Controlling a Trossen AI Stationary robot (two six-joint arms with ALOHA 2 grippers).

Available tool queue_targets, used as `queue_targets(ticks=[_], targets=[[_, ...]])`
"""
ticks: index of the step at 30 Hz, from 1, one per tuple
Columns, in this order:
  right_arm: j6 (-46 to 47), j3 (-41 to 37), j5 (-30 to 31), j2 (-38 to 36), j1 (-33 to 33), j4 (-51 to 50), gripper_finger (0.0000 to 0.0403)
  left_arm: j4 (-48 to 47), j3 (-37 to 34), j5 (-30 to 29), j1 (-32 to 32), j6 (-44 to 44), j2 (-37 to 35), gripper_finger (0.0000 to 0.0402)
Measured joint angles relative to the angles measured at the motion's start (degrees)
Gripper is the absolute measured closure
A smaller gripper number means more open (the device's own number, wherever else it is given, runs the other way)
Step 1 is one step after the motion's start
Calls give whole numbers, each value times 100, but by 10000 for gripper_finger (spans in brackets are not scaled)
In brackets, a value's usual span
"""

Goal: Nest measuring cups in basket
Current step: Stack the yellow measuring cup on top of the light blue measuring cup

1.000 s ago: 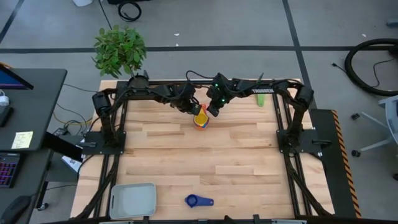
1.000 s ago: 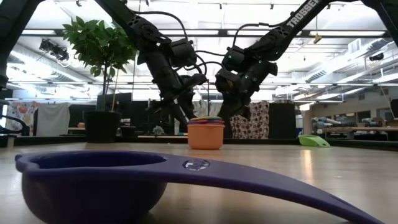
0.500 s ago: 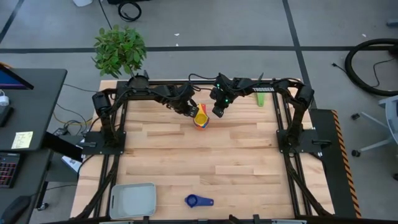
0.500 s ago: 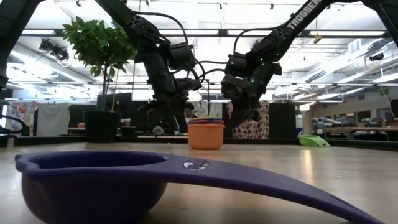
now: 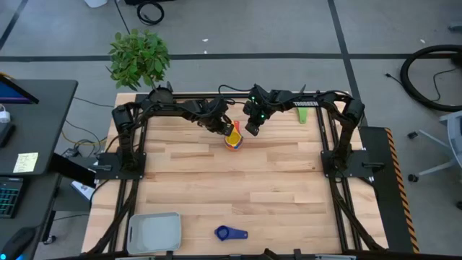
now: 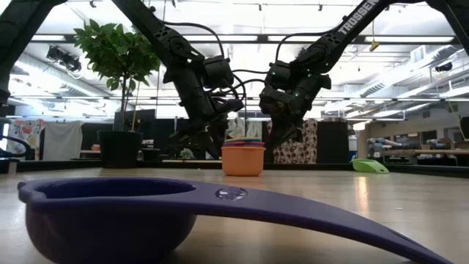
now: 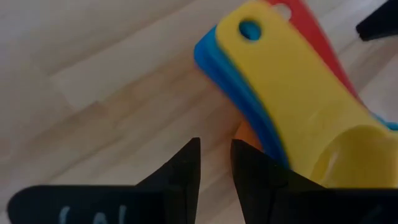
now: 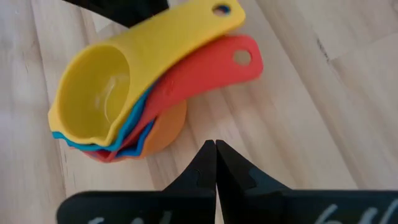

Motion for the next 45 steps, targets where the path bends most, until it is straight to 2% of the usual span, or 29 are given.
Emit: queue_targets(ticks=[7, 14, 23, 32, 40, 45], targets=[[-27, 25, -307, 417, -5, 123, 400, 268, 2, 121, 15, 2, 119, 308], [-97, 607, -521, 905, 22, -182, 400, 358, -4, 241, 17, -12, 157, 308], [-1094, 1526, -345, 1210, 61, -1075, 400, 507, -4, 262, 28, 0, 157, 308], [-1309, 1554, -699, 1389, 75, -1106, 400, 556, -4, 212, 28, 301, 160, 308], [-1392, 1554, -517, 1393, 103, -1085, 400, 586, -4, 194, 27, 310, 160, 308], [-1423, 1552, -465, 1294, 33, -1498, 400, 556, -4, 199, 26, 317, 69, 308]])
